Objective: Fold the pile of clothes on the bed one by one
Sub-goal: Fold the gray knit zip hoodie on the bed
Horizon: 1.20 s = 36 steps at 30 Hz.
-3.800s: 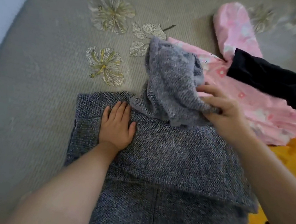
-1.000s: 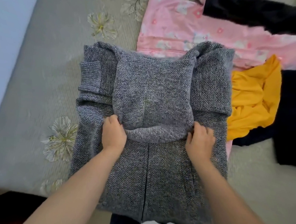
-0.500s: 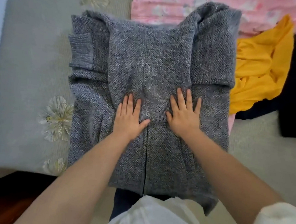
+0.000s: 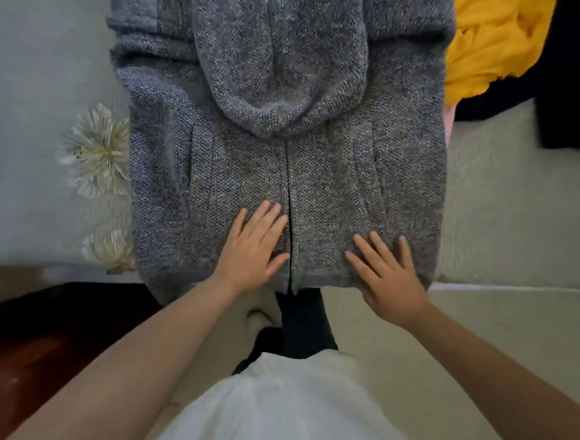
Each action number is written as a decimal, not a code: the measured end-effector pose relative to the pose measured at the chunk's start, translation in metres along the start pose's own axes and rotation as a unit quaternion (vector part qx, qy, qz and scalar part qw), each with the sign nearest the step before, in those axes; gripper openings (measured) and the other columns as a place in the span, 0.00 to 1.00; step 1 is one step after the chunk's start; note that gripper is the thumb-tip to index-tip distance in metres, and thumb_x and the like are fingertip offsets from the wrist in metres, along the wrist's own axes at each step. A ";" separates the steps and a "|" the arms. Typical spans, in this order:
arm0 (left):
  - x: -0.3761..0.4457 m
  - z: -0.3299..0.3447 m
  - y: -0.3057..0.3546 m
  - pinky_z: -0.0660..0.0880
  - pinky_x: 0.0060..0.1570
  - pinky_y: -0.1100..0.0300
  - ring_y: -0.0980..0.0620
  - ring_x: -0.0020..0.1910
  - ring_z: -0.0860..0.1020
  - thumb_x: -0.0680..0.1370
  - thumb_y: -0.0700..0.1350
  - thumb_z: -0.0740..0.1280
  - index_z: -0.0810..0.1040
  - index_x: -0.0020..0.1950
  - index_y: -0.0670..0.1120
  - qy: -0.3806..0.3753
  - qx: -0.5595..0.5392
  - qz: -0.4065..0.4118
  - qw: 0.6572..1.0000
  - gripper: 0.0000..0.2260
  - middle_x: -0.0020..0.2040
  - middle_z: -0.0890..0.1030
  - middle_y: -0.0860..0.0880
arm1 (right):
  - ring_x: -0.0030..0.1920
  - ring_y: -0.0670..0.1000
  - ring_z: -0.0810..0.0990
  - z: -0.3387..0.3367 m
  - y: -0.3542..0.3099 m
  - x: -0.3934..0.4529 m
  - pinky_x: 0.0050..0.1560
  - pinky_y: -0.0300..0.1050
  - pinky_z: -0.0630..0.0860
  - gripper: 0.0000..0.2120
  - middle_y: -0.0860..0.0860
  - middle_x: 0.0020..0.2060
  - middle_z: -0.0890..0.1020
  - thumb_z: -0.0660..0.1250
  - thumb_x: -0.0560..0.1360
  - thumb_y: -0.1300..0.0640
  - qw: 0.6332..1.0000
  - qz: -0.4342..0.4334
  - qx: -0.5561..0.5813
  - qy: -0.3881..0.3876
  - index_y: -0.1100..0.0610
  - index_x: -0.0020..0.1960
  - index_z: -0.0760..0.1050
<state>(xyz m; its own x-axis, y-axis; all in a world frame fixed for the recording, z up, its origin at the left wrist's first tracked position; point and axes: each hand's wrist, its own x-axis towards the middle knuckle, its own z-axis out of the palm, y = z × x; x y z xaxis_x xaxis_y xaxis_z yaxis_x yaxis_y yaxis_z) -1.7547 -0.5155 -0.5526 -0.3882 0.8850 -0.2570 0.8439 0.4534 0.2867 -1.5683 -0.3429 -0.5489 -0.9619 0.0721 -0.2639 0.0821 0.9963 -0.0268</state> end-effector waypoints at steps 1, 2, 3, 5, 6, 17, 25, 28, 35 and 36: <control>-0.015 0.006 0.000 0.67 0.55 0.34 0.36 0.60 0.74 0.64 0.49 0.77 0.75 0.60 0.36 -0.013 0.023 -0.004 1.000 0.30 0.61 0.76 0.37 | 0.58 0.64 0.77 0.006 -0.007 -0.013 0.49 0.74 0.68 0.36 0.58 0.59 0.78 0.81 0.51 0.60 0.999 0.026 -0.014 -0.026 0.59 0.59 0.77; -0.028 0.012 0.000 0.66 0.58 0.36 0.37 0.63 0.72 0.65 0.50 0.76 0.73 0.63 0.37 -0.039 0.042 -0.012 0.998 0.31 0.64 0.74 0.38 | 0.57 0.64 0.77 0.010 -0.012 -0.021 0.48 0.74 0.68 0.38 0.59 0.59 0.78 0.81 0.48 0.63 0.997 0.057 -0.022 -0.044 0.59 0.59 0.78; -0.040 0.019 0.000 0.61 0.64 0.39 0.40 0.68 0.66 0.69 0.52 0.72 0.67 0.69 0.38 -0.073 0.055 -0.025 0.996 0.33 0.69 0.68 0.39 | 0.57 0.64 0.77 0.012 -0.016 -0.028 0.47 0.74 0.68 0.40 0.59 0.59 0.78 0.81 0.47 0.65 0.994 0.086 -0.024 -0.059 0.59 0.58 0.78; -0.057 0.035 -0.006 0.43 0.71 0.46 0.46 0.75 0.47 0.77 0.53 0.61 0.48 0.75 0.44 -0.120 0.078 -0.055 0.988 0.33 0.76 0.49 0.45 | 0.57 0.66 0.76 0.013 -0.021 -0.035 0.48 0.75 0.67 0.41 0.61 0.59 0.77 0.80 0.46 0.70 0.988 0.133 -0.018 -0.079 0.60 0.59 0.77; -0.060 0.039 -0.007 0.39 0.71 0.48 0.47 0.75 0.41 0.78 0.53 0.58 0.41 0.75 0.45 -0.133 0.089 -0.065 0.985 0.34 0.76 0.42 0.47 | 0.58 0.66 0.76 0.013 -0.024 -0.039 0.49 0.75 0.66 0.41 0.62 0.60 0.77 0.79 0.46 0.71 0.986 0.142 -0.017 -0.085 0.60 0.60 0.77; -0.058 0.076 0.008 0.20 0.60 0.51 0.50 0.62 0.20 0.73 0.58 0.66 0.24 0.64 0.47 -0.076 0.086 -0.139 0.984 0.48 0.63 0.22 0.49 | 0.60 0.60 0.73 0.066 -0.022 -0.018 0.46 0.68 0.73 0.33 0.54 0.62 0.75 0.75 0.63 0.52 0.986 0.076 -0.132 0.064 0.55 0.63 0.65; -0.056 0.083 0.021 0.41 0.66 0.41 0.42 0.70 0.44 0.64 0.47 0.77 0.50 0.71 0.38 0.016 0.053 -0.149 0.987 0.47 0.72 0.51 0.38 | 0.58 0.56 0.71 0.100 -0.014 -0.008 0.55 0.57 0.64 0.14 0.51 0.59 0.75 0.56 0.75 0.63 0.933 0.077 -0.165 0.309 0.53 0.59 0.66; -0.056 0.081 0.023 0.30 0.67 0.48 0.47 0.69 0.36 0.68 0.51 0.74 0.40 0.70 0.46 -0.021 0.051 -0.175 0.983 0.47 0.70 0.38 0.46 | 0.54 0.56 0.79 0.085 -0.011 -0.011 0.54 0.53 0.65 0.17 0.50 0.52 0.83 0.59 0.71 0.61 0.945 0.067 -0.111 0.299 0.53 0.59 0.70; -0.053 0.079 0.039 0.32 0.65 0.41 0.42 0.68 0.35 0.72 0.51 0.70 0.44 0.70 0.46 0.004 0.082 -0.176 0.981 0.40 0.70 0.42 0.45 | 0.52 0.62 0.81 0.042 -0.002 -0.032 0.55 0.58 0.74 0.19 0.58 0.52 0.82 0.53 0.73 0.67 0.965 0.008 0.035 0.259 0.63 0.51 0.81; -0.050 0.079 0.043 0.39 0.66 0.37 0.39 0.69 0.42 0.71 0.47 0.72 0.50 0.70 0.44 0.027 0.083 -0.178 0.980 0.37 0.71 0.48 0.43 | 0.53 0.63 0.80 0.037 0.000 -0.036 0.53 0.64 0.74 0.19 0.59 0.53 0.81 0.53 0.71 0.68 0.967 0.003 0.036 0.250 0.64 0.52 0.80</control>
<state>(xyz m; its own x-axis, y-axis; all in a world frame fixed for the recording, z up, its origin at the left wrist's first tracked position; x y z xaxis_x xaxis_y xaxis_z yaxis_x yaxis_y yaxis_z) -1.6701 -0.5491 -0.6001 -0.6838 0.6807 -0.2627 0.6986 0.7147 0.0335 -1.5240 -0.3469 -0.5755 -0.9657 0.1096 0.2354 0.0886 0.9912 -0.0982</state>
